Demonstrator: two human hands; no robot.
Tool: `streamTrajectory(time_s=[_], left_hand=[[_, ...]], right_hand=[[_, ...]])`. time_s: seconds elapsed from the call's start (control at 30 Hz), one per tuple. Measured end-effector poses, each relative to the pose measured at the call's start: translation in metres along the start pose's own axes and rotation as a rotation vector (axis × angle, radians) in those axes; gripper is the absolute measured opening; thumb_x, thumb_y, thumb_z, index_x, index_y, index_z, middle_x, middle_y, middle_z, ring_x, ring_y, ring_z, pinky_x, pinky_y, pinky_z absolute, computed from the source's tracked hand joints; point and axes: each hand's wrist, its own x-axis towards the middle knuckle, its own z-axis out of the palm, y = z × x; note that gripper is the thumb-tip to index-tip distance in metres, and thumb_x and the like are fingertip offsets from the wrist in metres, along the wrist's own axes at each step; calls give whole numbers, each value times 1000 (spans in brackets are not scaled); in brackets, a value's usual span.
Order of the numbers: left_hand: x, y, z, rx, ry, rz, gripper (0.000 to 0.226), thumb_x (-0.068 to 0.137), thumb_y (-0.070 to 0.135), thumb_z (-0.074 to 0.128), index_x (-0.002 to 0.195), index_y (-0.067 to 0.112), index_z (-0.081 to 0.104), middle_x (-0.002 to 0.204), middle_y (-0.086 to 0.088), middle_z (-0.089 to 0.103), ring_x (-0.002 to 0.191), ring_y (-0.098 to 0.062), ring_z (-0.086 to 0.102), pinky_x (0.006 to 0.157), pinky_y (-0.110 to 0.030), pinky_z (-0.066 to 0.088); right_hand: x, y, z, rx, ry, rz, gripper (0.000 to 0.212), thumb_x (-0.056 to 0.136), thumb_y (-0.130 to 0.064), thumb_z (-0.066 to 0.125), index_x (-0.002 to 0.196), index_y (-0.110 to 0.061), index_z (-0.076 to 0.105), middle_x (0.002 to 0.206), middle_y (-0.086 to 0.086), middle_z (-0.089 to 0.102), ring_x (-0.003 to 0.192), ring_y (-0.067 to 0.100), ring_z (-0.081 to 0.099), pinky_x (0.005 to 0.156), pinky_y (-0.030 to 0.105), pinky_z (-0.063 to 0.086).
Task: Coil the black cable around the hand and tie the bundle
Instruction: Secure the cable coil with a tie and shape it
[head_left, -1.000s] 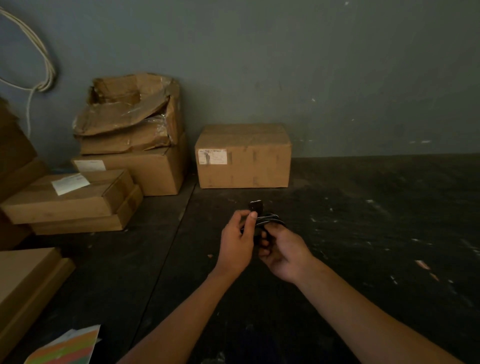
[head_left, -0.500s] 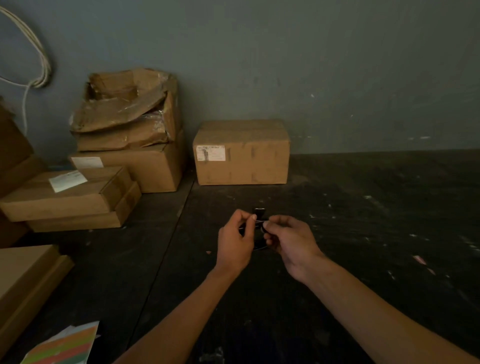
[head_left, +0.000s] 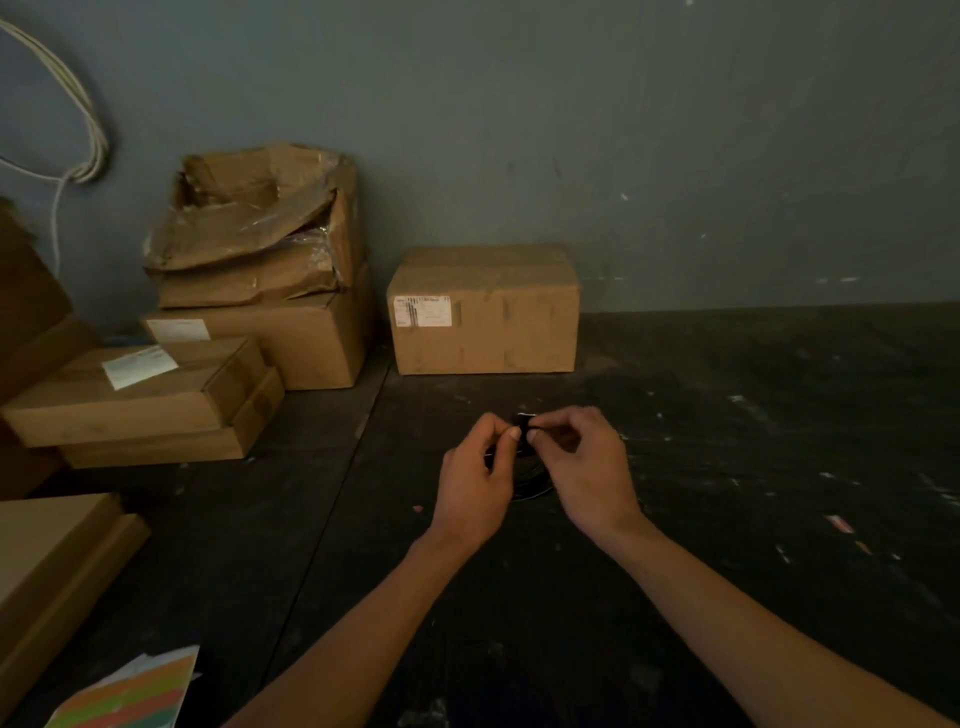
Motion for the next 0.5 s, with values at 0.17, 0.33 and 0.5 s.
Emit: streamTrajectory(time_s=[0.17,0.33,0.5], left_hand=[[2,10,-8,21,-88,29,11,102,18,48,99,14,58,88,1,64,78,-15,64,67,-37,56],[5,16,-13,70,-136,-19,13,102,22,47,96,17,58,84,-8,63,75,-27,61,66,-48,52],[9,21,-13,-45,-130,-63,9,101,25,49,100,21,57,88,4,64,76,0,62,66,-18,51]], right_hand=[[7,3,-4,-16,-60,-48,23,87,-5,66,87,-27,59,103,-10,61,94,-8,57,77,10,45],[12,2,-7,39,-129,30,33,87,-4,65,99,-34,56,98,-5,65,93,3,62,75,18,48],[18,-5,-5,5,-72,56,30,90,-4,61,91,-34,64,98,-9,66,96,4,60,74,15,44]])
